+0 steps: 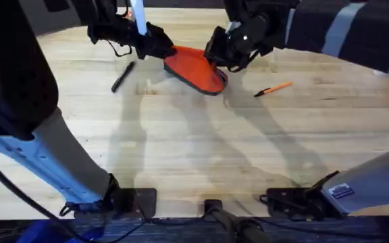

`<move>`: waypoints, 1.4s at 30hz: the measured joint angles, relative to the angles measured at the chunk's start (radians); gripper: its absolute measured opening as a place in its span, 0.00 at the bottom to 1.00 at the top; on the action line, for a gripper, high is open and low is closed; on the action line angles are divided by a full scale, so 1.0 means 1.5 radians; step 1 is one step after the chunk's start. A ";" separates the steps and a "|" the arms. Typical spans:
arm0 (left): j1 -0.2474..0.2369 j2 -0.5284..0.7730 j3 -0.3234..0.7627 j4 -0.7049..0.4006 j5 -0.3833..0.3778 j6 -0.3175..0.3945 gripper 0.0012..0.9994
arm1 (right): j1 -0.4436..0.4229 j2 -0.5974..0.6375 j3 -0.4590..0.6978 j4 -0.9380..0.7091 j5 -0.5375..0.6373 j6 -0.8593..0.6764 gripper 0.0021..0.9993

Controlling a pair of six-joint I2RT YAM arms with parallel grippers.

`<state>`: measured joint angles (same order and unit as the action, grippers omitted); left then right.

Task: Unzip the bag, pick up the pens from the table one at a time and place them inside, then zip the bag closed.

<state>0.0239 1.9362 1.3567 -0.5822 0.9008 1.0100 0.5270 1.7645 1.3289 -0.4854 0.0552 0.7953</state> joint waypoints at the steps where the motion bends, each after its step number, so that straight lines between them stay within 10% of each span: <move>1: 0.001 0.000 0.000 0.001 -0.001 0.000 0.04 | 0.000 0.000 0.000 0.005 0.000 -0.011 0.03; 27: 0.004 0.000 0.000 -0.018 0.016 0.000 0.04 | 0.005 -0.003 0.000 0.159 0.129 -0.289 0.03; 42: 0.005 0.000 0.000 -0.020 0.013 0.000 0.04 | 0.004 -0.003 0.000 0.153 -0.026 -0.330 0.03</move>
<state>0.0315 1.9365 1.3567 -0.6121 0.9199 1.0096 0.5335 1.7603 1.3289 -0.2554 0.0155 0.3004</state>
